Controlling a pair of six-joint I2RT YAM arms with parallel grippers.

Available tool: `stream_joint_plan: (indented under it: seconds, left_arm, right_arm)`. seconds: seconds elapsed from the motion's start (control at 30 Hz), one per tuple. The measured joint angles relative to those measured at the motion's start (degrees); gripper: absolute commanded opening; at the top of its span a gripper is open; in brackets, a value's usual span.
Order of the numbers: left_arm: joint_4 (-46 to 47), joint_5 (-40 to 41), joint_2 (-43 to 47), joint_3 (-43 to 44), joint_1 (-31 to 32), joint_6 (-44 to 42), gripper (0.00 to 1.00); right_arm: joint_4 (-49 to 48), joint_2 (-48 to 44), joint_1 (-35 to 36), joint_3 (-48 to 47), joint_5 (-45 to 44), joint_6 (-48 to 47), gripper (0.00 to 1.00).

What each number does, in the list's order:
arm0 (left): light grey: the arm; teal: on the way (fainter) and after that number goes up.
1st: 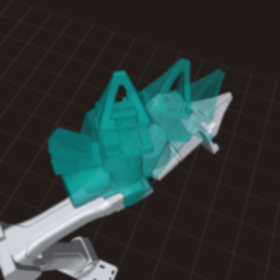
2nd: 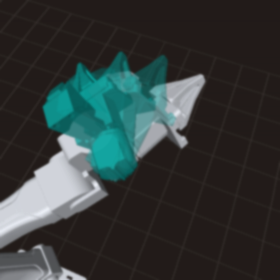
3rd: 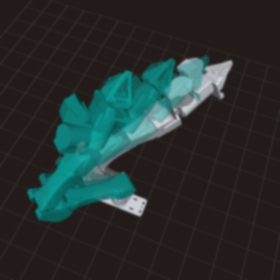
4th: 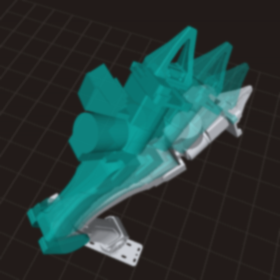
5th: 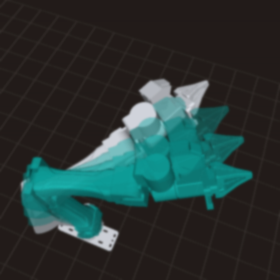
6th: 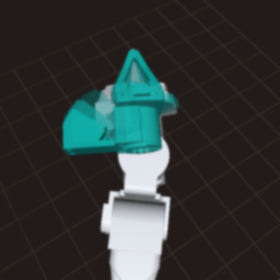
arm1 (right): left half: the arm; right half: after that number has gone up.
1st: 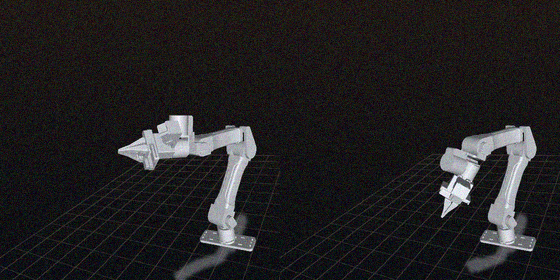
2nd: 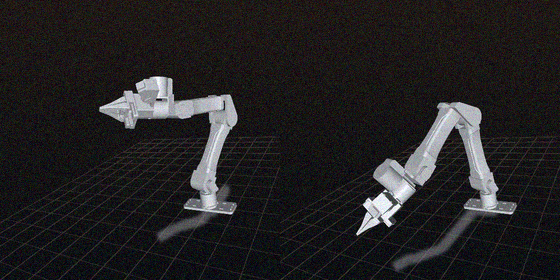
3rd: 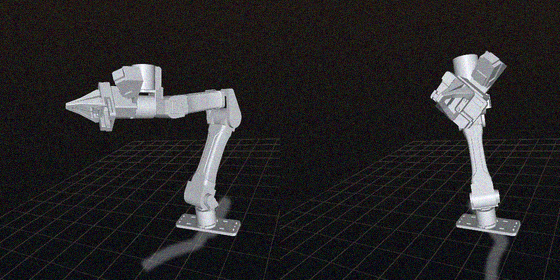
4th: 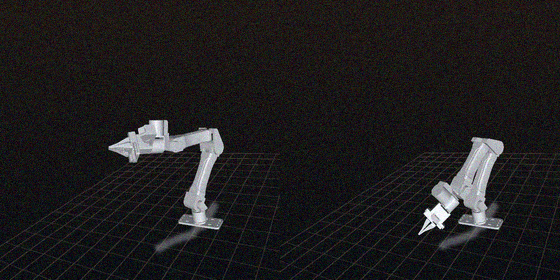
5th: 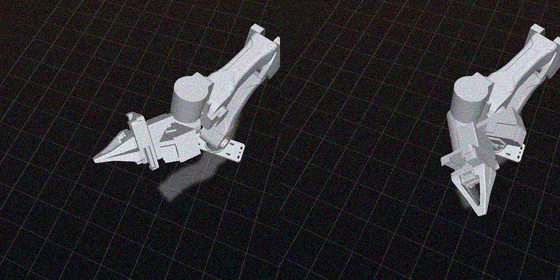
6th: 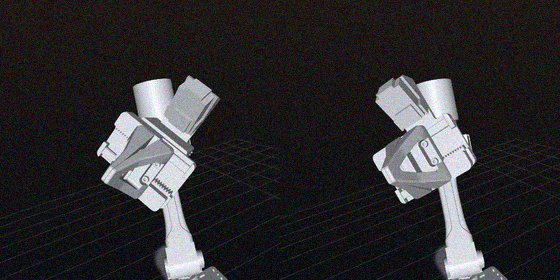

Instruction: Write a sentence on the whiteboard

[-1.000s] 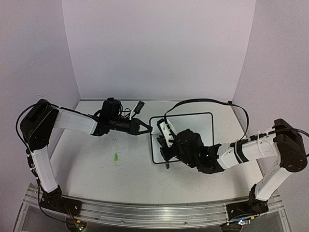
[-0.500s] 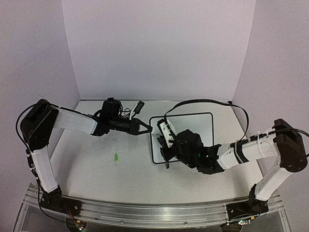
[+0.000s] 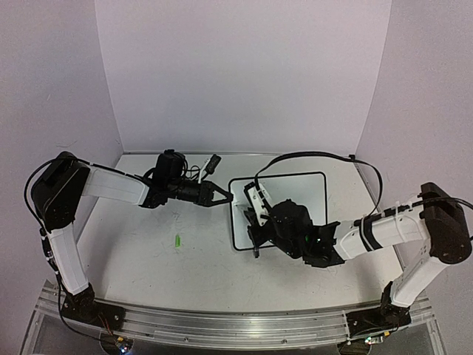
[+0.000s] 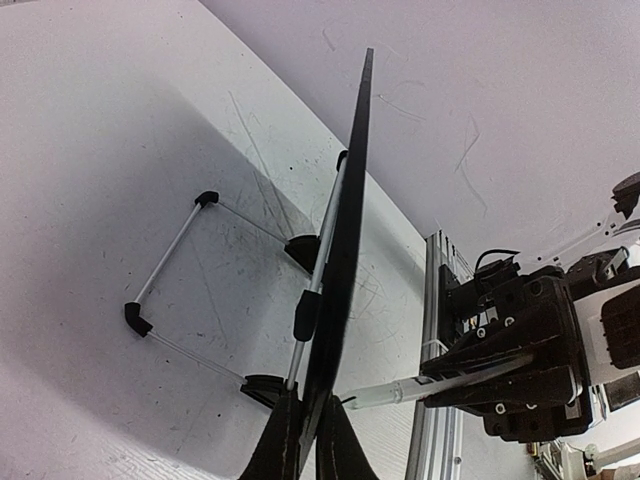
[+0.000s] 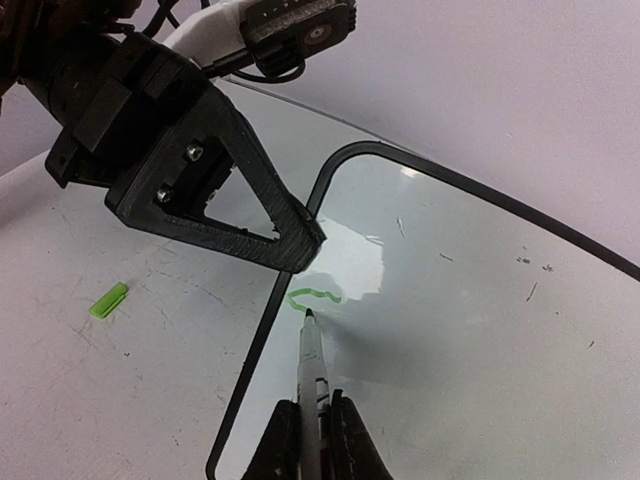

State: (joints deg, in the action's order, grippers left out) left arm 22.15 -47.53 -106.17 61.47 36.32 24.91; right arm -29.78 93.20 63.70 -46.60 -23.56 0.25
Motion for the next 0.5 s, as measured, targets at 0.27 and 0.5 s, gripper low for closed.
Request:
stream_joint_plan:
  seconds: [0.27, 0.5]
  left_arm:
    - [0.0, 0.2, 0.0, 0.0, 0.0, 0.0, 0.00]
    - [0.0, 0.2, 0.0, 0.0, 0.0, 0.0, 0.00]
  right_arm:
    - [0.5, -0.6, 0.0, 0.7, -0.9, 1.0, 0.00]
    - [0.8, -1.0, 0.0, 1.4, -1.1, 1.5, 0.00]
